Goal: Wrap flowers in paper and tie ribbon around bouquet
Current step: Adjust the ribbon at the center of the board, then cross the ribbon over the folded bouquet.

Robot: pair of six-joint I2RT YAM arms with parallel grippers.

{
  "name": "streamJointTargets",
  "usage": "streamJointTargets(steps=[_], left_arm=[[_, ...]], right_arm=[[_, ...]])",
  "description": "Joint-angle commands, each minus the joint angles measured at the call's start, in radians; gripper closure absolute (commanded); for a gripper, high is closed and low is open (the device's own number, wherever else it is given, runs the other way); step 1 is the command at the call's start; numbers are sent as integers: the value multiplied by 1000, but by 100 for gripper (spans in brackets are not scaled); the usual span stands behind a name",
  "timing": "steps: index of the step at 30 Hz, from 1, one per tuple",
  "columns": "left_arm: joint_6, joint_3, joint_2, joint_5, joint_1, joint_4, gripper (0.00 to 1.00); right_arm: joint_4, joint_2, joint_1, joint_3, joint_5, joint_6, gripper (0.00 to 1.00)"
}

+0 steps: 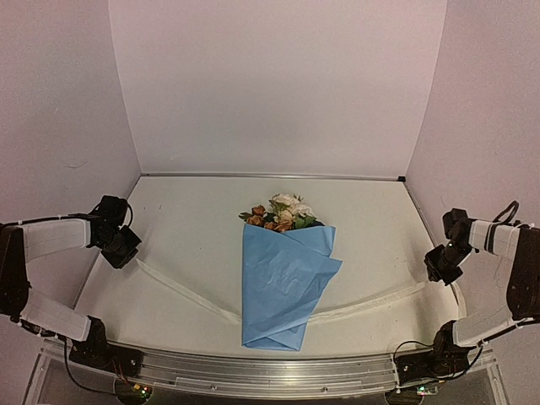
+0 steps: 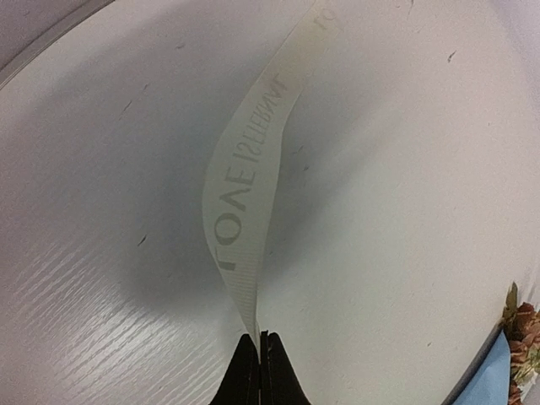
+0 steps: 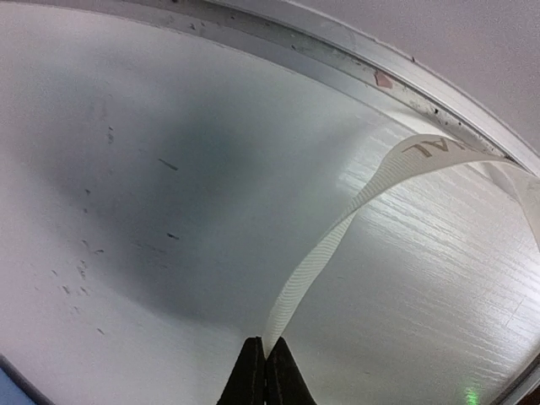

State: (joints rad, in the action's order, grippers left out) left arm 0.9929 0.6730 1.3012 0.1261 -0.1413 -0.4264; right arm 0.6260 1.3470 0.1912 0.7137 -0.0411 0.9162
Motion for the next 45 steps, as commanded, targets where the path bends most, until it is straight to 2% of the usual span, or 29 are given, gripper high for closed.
streamJointTargets(steps=[1, 8, 16, 21, 27, 31, 35, 37, 40, 45], left_arm=[[-48, 114, 105, 21, 32, 70, 100], [-88, 268, 263, 14, 48, 92, 100], [-121, 368, 371, -23, 52, 106, 100], [-193, 300, 272, -98, 49, 181, 100], [-314, 166, 43, -208, -23, 347, 100], [-433, 175, -38, -256, -189, 502, 100], [-667, 291, 28, -357, -441, 604, 100], [-767, 377, 127, -412, -571, 582, 100], [-889, 535, 284, -509, -697, 522, 100], [-1143, 774, 525, -530, -913, 346, 100]], right_arm=[[43, 59, 1, 111, 66, -16, 100], [45, 167, 17, 245, 86, 5, 100], [47, 189, 17, 297, 77, 21, 100], [64, 90, -5, 264, 12, -6, 100], [129, -72, -154, 222, 27, -79, 100], [149, -114, -303, 214, 38, -108, 100], [149, -66, -377, 253, -1, -125, 100], [150, -26, -404, 284, -20, -133, 100], [153, 12, -423, 325, -48, -129, 100], [173, 48, -426, 356, -71, -131, 100]])
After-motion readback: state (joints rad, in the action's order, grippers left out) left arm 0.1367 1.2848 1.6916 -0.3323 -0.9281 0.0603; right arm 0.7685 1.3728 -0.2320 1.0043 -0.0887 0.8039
